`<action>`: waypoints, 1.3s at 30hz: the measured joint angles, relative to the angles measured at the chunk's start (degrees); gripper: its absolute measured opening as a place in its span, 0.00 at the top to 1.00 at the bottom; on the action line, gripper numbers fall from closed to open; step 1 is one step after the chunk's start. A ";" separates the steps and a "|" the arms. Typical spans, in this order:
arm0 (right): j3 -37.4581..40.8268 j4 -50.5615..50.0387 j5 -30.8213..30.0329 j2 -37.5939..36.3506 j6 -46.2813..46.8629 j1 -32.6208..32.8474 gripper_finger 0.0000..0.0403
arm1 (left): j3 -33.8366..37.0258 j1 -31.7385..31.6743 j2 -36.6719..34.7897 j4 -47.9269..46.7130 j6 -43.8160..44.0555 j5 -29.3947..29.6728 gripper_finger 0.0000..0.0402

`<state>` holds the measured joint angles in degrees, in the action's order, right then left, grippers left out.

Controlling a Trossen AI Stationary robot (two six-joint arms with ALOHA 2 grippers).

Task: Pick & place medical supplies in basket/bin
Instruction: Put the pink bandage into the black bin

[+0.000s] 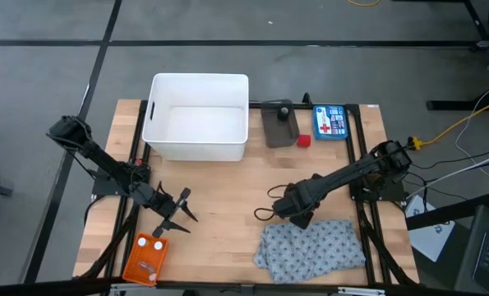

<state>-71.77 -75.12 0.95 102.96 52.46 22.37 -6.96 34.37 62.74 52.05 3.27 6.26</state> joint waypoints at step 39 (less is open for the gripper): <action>-10.83 16.38 -8.21 0.07 10.36 0.22 0.56 | -0.04 -0.02 0.00 -0.87 0.22 0.07 0.53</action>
<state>-82.59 -58.74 -7.26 103.02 62.82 22.59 -7.01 34.35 62.74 51.18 3.49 6.34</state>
